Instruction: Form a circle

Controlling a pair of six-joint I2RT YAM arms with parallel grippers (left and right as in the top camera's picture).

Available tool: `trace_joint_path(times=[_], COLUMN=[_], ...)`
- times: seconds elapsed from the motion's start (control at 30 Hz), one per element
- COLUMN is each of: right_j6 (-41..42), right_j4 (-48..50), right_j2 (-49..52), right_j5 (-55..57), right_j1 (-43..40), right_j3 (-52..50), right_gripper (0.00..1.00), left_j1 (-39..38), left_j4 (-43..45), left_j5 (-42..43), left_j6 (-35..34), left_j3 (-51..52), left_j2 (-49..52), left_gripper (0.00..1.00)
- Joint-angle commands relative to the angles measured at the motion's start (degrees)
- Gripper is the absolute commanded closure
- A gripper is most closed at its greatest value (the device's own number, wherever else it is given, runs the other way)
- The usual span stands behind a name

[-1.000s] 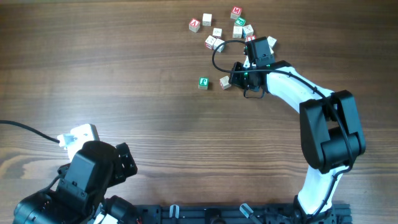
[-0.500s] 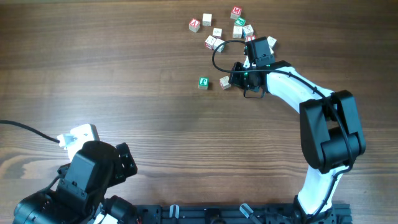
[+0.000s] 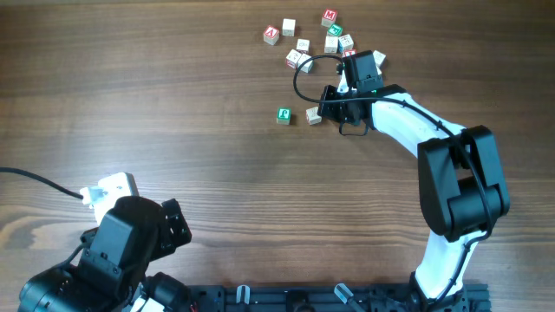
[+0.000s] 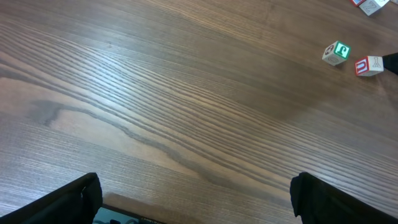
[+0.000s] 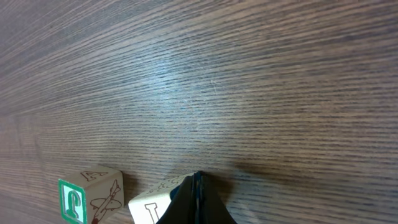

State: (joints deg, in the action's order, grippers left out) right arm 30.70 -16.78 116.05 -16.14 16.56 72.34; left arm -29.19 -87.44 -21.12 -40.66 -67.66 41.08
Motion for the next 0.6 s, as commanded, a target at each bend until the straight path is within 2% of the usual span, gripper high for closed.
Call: trace_joint_path(times=[0.0,0.57], right_j6=[-2.8,-3.6], right_j4=[0.7,0.2], right_j2=[0.7,0.7], right_j5=[-2.0,-3.3], right_j1=[0.3,1.5], right_j3=[-0.4,-0.4], right_gripper=[0.95,0.95], left_j1=[0.1,0.1], left_j4=[-0.1,-0.1], left_j5=[0.1,0.1], left_j6=[-0.7,-0.7], left_j3=[0.2,0.2], left_j2=[0.1,0.1], left_gripper=[0.0,0.0])
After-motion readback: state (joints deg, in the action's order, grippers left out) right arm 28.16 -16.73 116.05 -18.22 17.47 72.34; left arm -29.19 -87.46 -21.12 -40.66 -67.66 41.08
